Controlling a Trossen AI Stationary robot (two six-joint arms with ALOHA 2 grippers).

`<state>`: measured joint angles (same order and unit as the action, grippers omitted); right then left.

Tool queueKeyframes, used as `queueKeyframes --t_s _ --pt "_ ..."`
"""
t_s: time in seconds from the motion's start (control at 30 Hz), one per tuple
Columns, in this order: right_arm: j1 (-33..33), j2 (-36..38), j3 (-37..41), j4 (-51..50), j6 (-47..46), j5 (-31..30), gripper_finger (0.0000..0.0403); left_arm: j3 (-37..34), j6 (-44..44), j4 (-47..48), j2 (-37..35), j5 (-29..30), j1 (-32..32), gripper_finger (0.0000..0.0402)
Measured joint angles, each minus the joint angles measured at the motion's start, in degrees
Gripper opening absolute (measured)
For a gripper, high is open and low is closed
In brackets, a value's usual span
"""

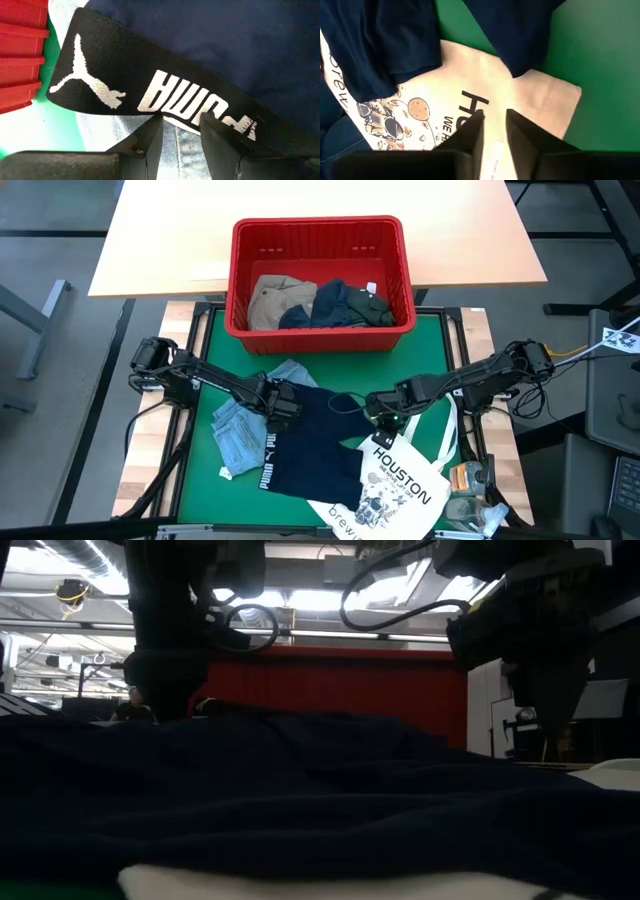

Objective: Fold Laundry from Bin
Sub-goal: Fold the dark blue boxer shorts

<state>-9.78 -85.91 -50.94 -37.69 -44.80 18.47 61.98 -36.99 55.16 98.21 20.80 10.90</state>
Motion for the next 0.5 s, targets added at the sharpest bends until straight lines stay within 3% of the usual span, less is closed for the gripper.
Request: queueKeyframes --t_s 0.13,0.23,0.4,0.5 --pt "0.1 0.0 0.0 -0.1 1.4 -2.0 0.0133 0.0 0.1 0.0 0.0 0.0 0.0 0.0124" --pt "0.9 0.0 0.0 1.3 8.4 -5.3 0.0152 0.0 0.0 -0.1 0.0 0.0 0.0 0.0124" --pt "4.0 0.0 0.0 6.6 22.9 -15.7 0.0158 0.0 0.0 -0.2 0.0 0.0 0.0 0.0124" --pt "7.3 0.0 0.0 10.3 30.2 -16.6 0.0158 0.0 0.0 -0.3 0.0 0.0 0.0 0.0124"
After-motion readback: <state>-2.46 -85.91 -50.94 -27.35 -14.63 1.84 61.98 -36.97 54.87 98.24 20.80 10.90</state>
